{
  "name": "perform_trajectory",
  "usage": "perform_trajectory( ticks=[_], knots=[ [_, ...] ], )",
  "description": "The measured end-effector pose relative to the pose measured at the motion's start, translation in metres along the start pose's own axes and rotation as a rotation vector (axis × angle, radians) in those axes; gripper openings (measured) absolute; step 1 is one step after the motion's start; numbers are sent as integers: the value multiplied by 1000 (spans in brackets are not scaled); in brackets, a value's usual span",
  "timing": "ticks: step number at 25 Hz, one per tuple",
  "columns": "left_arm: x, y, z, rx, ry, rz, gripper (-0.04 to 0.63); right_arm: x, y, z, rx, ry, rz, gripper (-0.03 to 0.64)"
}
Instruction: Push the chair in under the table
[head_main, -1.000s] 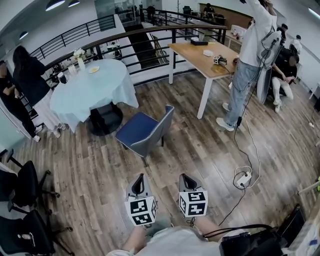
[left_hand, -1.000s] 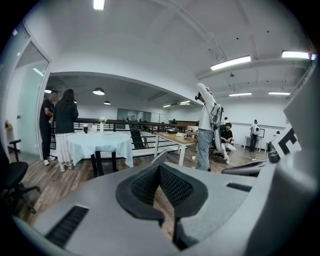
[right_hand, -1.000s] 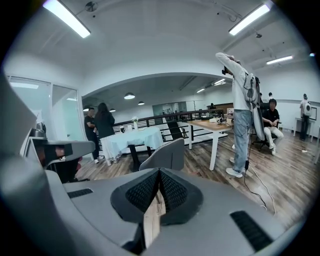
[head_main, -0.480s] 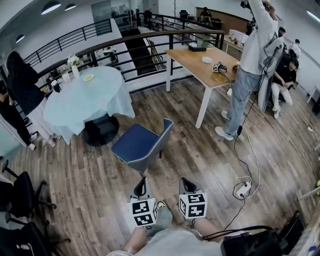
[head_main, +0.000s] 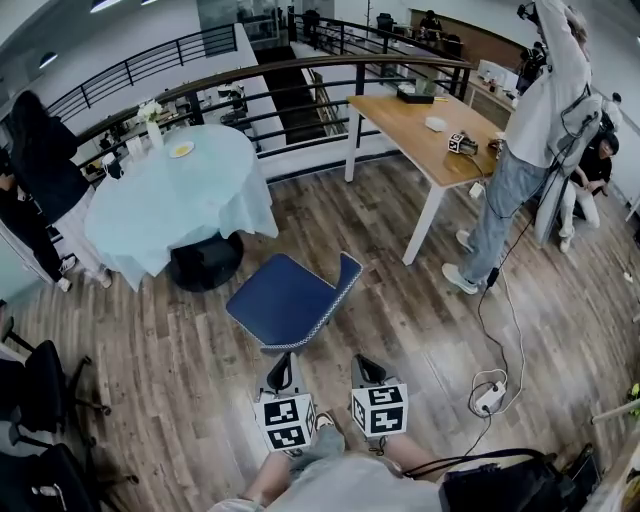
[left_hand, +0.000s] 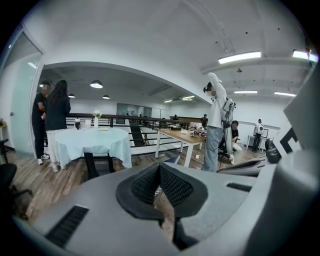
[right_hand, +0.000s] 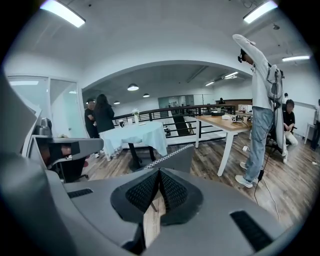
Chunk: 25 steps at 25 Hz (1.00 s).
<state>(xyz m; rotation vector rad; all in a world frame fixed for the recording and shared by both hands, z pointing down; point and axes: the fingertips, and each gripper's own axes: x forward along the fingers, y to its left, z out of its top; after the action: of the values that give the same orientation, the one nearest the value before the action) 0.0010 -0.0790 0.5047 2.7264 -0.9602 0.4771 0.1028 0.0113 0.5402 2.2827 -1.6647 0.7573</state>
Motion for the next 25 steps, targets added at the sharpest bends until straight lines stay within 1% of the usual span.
perform_trajectory(
  ticks=[7,14,20,25],
  knots=[
    [50,13,20,-7,9,5,-3,43,-15,28,-17,17,4,17],
    [91,22,27,-10,31,-5,-3,77,-29,42,-10,36,-8,17],
    [109,26,28,-18,48,-6,-3,95,-37,51,-10,50,-11,17],
    [116,36,27,-34,63,32,-3,110,-40,56,-17,66,15,17]
  ],
)
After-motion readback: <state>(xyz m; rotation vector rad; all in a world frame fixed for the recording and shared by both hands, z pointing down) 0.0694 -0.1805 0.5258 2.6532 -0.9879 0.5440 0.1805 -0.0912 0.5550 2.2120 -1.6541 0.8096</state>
